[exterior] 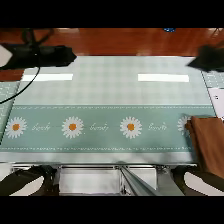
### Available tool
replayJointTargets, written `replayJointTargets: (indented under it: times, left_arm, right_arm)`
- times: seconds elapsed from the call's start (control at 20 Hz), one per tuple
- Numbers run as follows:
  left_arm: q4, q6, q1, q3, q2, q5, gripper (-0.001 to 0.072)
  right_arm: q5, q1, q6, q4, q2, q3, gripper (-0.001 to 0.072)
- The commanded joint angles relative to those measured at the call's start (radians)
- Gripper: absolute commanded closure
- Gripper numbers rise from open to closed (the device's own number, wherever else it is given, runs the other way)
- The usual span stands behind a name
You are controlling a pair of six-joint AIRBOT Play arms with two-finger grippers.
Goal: Fold the shirts.
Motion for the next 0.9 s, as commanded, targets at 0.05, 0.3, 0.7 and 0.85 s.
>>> replayJointTargets:
  times: [0.05, 0.3, 0.7, 0.85]
  left_arm:
    - [0.088, -0.038, -0.018, -0.027, -0.148, -0.176, 0.0688]
    - [0.087, -0.052, 0.000, -0.040, -0.163, -0.174, 0.0688]
    - [0.087, -0.052, 0.005, -0.040, -0.164, -0.174, 0.0687]
    - [0.087, -0.052, 0.005, -0.040, -0.164, -0.174, 0.0687]
  right_arm:
    - [0.020, 0.315, 0.139, -0.474, -0.178, 0.016, 0.0690]
    - [0.057, 0.328, 0.189, -0.501, -0.248, 0.016, 0.0689]
    - [0.058, 0.327, 0.189, -0.504, -0.248, 0.016, 0.0689]
    - [0.058, 0.328, 0.189, -0.504, -0.248, 0.016, 0.0689]
